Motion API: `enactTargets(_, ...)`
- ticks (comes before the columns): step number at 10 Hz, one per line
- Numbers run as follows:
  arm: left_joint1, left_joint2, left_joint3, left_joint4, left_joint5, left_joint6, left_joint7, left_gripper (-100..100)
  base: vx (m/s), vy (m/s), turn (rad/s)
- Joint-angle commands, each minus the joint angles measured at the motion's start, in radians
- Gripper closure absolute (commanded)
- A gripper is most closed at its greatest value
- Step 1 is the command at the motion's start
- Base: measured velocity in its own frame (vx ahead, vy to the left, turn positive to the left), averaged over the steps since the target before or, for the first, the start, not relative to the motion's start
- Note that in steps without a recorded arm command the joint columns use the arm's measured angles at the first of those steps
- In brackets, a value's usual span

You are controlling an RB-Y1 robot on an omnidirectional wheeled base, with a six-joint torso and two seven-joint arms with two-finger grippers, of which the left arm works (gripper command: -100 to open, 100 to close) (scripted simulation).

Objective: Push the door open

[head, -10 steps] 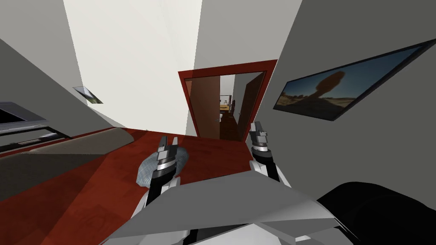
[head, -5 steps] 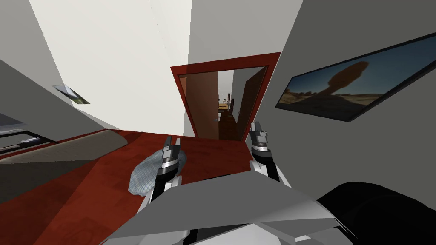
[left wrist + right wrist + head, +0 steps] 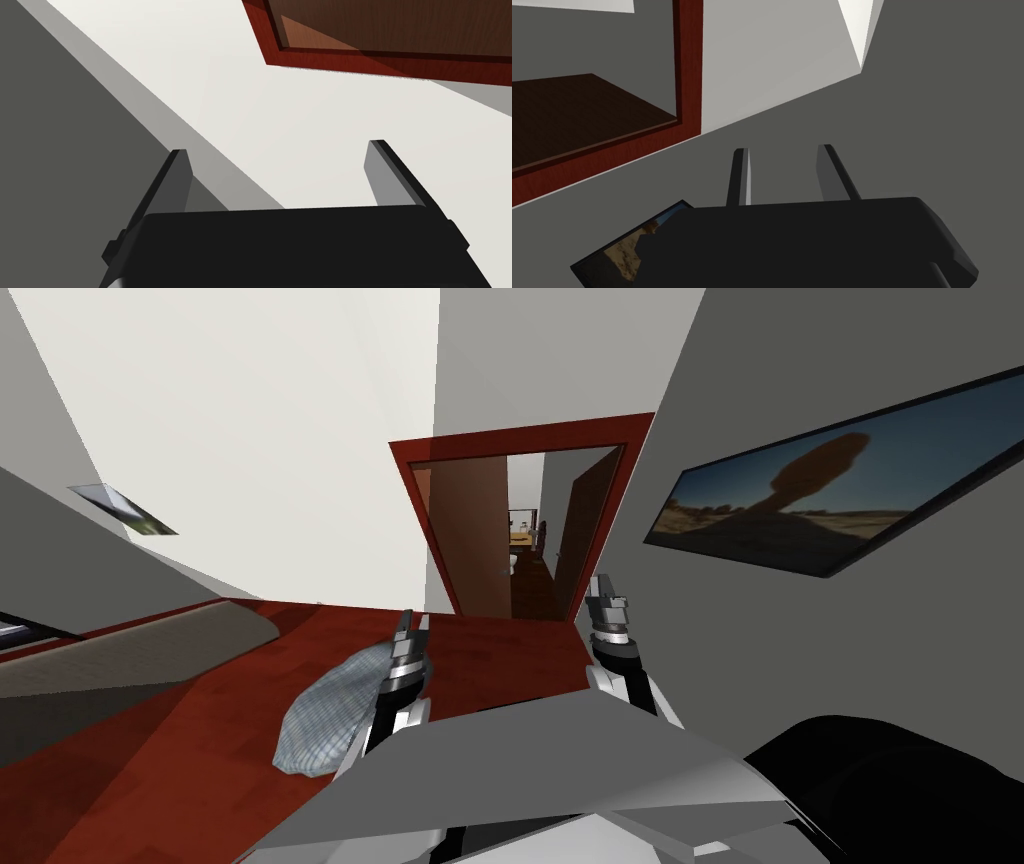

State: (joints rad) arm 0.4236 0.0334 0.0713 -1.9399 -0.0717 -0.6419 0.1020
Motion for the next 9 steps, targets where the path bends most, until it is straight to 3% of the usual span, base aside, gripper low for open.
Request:
enactTargets(1,-0.016,0.005,-0.001,0.045,0.005,-0.014,-0.004,-100,0.095,-0.014,-0.055)
enactTargets(9,-0.106,0.034,-0.001,0.240,0.036,-0.039,-0.018,-100,0.096,-0.015,-0.061)
